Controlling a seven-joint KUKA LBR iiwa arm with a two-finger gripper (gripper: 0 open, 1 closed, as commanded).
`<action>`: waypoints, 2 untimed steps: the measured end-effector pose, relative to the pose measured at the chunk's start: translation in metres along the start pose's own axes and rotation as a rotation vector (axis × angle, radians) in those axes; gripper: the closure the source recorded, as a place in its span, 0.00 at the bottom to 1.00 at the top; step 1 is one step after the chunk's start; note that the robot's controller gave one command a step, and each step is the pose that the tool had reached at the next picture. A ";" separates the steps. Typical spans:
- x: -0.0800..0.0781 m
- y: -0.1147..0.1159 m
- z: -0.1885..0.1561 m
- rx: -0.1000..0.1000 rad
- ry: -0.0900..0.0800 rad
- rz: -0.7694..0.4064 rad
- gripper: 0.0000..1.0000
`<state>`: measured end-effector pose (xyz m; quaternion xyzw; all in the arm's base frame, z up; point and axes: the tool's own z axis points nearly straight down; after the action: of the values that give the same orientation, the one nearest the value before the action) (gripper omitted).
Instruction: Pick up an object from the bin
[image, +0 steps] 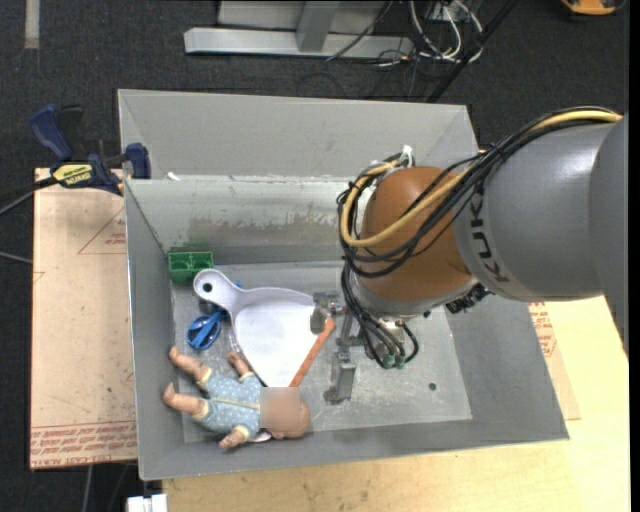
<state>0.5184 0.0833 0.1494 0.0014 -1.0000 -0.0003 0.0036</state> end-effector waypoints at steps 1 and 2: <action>-0.001 0.000 -0.004 -0.001 -0.007 0.002 0.00; 0.011 0.027 0.042 -0.001 -0.011 -0.042 0.00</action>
Offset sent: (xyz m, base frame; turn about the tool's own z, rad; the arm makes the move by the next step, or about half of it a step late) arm -0.0252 0.0485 -0.0794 -0.0753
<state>0.5068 0.1105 0.1075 0.0226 -0.9997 -0.0007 -0.0017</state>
